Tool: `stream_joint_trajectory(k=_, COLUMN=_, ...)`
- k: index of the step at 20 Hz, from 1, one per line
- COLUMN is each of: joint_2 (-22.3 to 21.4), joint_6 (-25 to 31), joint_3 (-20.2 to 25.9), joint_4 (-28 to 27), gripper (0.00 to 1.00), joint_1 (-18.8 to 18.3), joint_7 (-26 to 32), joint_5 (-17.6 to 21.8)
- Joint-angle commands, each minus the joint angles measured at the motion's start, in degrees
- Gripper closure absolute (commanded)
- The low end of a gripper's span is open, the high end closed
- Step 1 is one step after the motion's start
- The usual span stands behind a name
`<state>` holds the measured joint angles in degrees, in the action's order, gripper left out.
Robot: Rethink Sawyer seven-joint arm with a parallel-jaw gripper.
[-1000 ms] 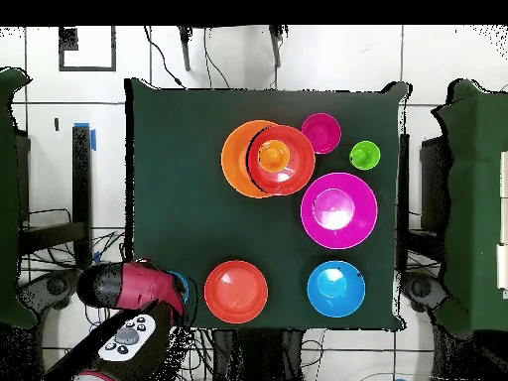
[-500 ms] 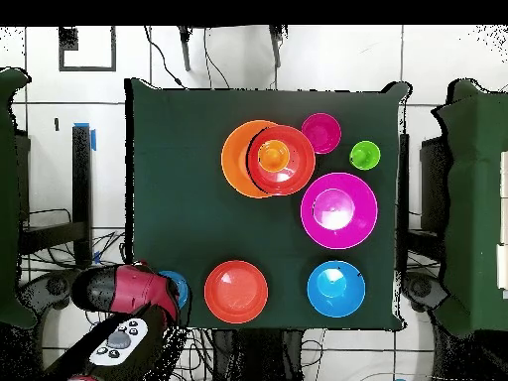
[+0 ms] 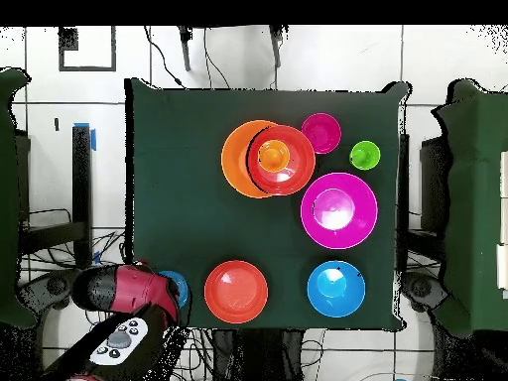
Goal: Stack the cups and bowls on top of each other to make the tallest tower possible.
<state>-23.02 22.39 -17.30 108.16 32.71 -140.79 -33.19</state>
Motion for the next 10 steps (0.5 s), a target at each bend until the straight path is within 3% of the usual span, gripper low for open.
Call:
stream_joint_trajectory(k=1, joint_2=3.8, joint_6=-2.1, joint_3=3.7, joint_4=-2.8, gripper=0.00, joint_1=-0.8, joint_7=-12.9, joint_5=-2.8)
stream_joint_trajectory(k=10, joint_2=4.4, joint_6=-3.0, joint_3=3.8, joint_4=-2.9, gripper=0.00, joint_1=-0.5, joint_7=-12.9, joint_5=-3.2)
